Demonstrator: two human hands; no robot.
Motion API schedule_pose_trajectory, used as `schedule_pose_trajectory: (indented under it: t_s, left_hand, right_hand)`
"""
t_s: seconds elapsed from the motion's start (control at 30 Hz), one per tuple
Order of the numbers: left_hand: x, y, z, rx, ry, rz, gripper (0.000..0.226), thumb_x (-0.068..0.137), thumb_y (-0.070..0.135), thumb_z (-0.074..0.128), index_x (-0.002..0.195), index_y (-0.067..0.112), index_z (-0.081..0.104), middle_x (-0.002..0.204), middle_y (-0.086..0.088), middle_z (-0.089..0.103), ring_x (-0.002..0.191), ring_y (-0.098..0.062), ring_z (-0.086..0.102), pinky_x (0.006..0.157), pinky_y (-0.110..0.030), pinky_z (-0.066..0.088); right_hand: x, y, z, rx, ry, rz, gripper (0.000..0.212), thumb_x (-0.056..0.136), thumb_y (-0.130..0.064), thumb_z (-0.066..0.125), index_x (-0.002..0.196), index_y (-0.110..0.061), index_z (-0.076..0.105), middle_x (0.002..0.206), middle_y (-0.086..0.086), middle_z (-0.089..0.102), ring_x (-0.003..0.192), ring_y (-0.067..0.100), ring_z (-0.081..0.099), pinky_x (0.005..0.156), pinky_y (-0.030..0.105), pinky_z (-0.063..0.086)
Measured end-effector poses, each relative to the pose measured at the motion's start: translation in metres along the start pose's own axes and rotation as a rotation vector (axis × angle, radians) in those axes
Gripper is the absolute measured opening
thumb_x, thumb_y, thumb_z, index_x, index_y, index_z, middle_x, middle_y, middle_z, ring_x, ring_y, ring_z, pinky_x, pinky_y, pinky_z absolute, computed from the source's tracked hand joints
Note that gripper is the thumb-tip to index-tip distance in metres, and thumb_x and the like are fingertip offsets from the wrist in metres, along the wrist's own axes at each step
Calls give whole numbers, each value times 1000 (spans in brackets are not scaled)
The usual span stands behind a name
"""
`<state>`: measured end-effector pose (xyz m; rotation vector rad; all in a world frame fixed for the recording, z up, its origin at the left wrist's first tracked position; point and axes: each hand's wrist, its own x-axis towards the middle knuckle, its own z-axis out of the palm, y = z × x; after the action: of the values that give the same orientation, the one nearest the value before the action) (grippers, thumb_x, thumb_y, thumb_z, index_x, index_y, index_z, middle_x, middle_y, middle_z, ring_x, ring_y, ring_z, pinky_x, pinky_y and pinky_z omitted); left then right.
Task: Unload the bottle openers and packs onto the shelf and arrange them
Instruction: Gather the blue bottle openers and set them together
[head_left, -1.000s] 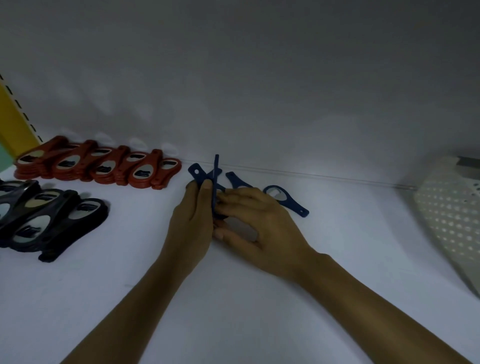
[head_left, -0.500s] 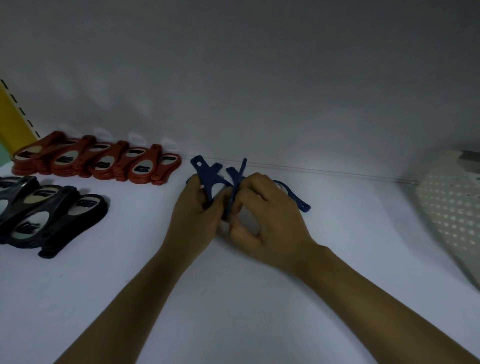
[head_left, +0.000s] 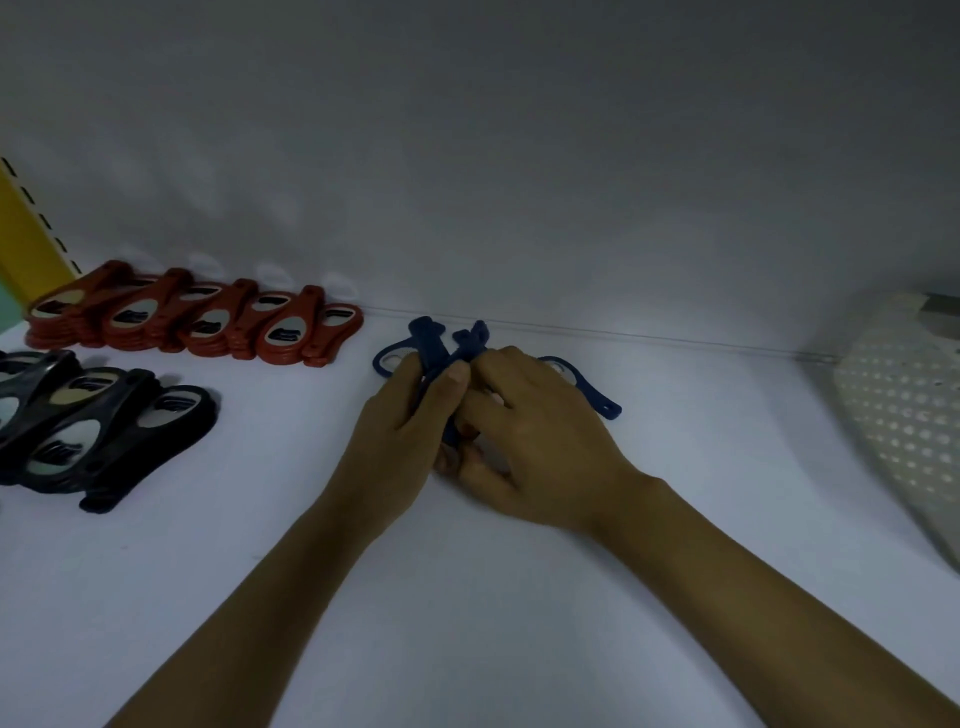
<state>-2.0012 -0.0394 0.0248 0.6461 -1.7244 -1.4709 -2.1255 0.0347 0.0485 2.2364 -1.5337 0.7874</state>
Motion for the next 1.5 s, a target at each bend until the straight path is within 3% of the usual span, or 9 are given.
schedule_pose_trajectory:
  t_s: [0.23, 0.33, 0.4, 0.57, 0.7, 0.87, 1.07, 1.33, 1.5]
  left_hand:
    - [4, 0, -3, 92, 88, -4, 28, 95, 12, 50, 122, 16, 47, 97, 3, 66, 66, -8, 68, 46, -13, 45]
    - [5, 0, -4, 88, 98, 1, 27, 94, 11, 52, 120, 14, 45, 94, 4, 66, 58, -5, 66, 46, -13, 45]
    - [5, 0, -3, 88, 121, -2, 17, 94, 11, 51, 111, 16, 48, 84, 5, 67, 52, -4, 62, 45, -14, 45]
    - [3, 5, -1, 71, 135, -5, 12, 98, 23, 41, 102, 17, 51, 68, 5, 69, 48, -6, 61, 40, -14, 41]
    - [5, 5, -3, 67, 139, -8, 22, 99, 21, 42, 117, 10, 47, 88, 0, 72, 53, -8, 63, 40, -14, 39]
    - [5, 7, -5, 17, 189, -15, 20, 99, 13, 41, 117, 6, 46, 76, 0, 67, 51, -5, 59, 41, -15, 40]
    - [7, 11, -3, -88, 171, -130, 23, 97, 32, 39, 109, 16, 50, 76, 6, 65, 53, 1, 60, 44, -14, 46]
    - [6, 6, -6, -45, 239, -71, 32, 95, 21, 48, 123, 7, 48, 89, -3, 66, 59, -6, 64, 43, -16, 46]
    - [6, 6, -6, -39, 255, -8, 26, 97, 16, 44, 116, -2, 48, 67, 2, 66, 45, -8, 57, 42, -17, 44]
  right_hand:
    - [-10, 27, 1, -122, 69, 400, 20, 87, -26, 56, 91, -9, 65, 89, 7, 63, 79, 25, 57, 70, 34, 42]
    - [-19, 49, 2, -321, -155, 650, 41, 91, -46, 53, 121, -18, 59, 118, 3, 59, 110, 24, 52, 89, 33, 35]
    - [-21, 56, 2, -275, -231, 711, 44, 93, -53, 46, 119, -20, 60, 113, 2, 60, 108, 22, 51, 82, 30, 35]
    - [-18, 56, -2, -364, -296, 465, 28, 101, -29, 39, 113, -19, 62, 102, 2, 62, 93, 21, 55, 67, 27, 33]
    - [-11, 50, -8, -369, 22, 345, 3, 82, -2, 69, 81, -4, 71, 76, 12, 61, 68, 28, 57, 53, 27, 34]
    - [-13, 33, -8, -118, 226, 270, 16, 86, -2, 66, 102, -1, 71, 82, 11, 71, 64, 26, 66, 56, 33, 55]
    - [-4, 7, 3, -30, 131, -34, 18, 85, -3, 66, 102, -3, 72, 88, 11, 72, 74, 25, 67, 58, 34, 55]
    - [-9, 14, 14, 73, 7, 80, 36, 85, -3, 60, 121, -8, 59, 108, 13, 65, 88, 26, 62, 64, 39, 54]
    - [-16, 30, 22, 26, -165, 469, 56, 95, -39, 53, 141, -9, 42, 142, 9, 48, 129, 25, 45, 106, 37, 37]
